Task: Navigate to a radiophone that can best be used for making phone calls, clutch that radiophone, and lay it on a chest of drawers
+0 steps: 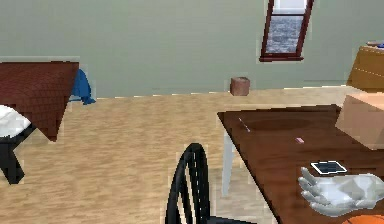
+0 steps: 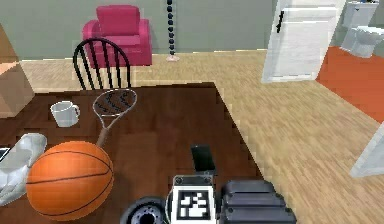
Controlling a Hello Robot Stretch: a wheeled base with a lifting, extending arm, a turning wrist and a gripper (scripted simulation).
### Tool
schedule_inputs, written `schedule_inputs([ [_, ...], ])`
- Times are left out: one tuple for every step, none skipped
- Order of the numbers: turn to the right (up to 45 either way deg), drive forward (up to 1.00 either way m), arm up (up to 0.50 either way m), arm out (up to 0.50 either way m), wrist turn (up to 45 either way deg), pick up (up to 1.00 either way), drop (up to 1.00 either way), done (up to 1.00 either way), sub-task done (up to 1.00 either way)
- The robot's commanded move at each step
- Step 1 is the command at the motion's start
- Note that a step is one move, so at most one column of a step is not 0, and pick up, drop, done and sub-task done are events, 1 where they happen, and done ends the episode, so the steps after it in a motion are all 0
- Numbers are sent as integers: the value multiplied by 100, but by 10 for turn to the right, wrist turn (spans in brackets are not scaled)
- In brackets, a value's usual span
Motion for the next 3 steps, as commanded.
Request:
schedule_inputs([
  [0, 0, 0, 24, 0, 0, 0, 0, 0],
  [0, 0, 0, 0, 450, 0, 0, 0, 0],
  [0, 0, 0, 0, 450, 0, 0, 0, 0],
])
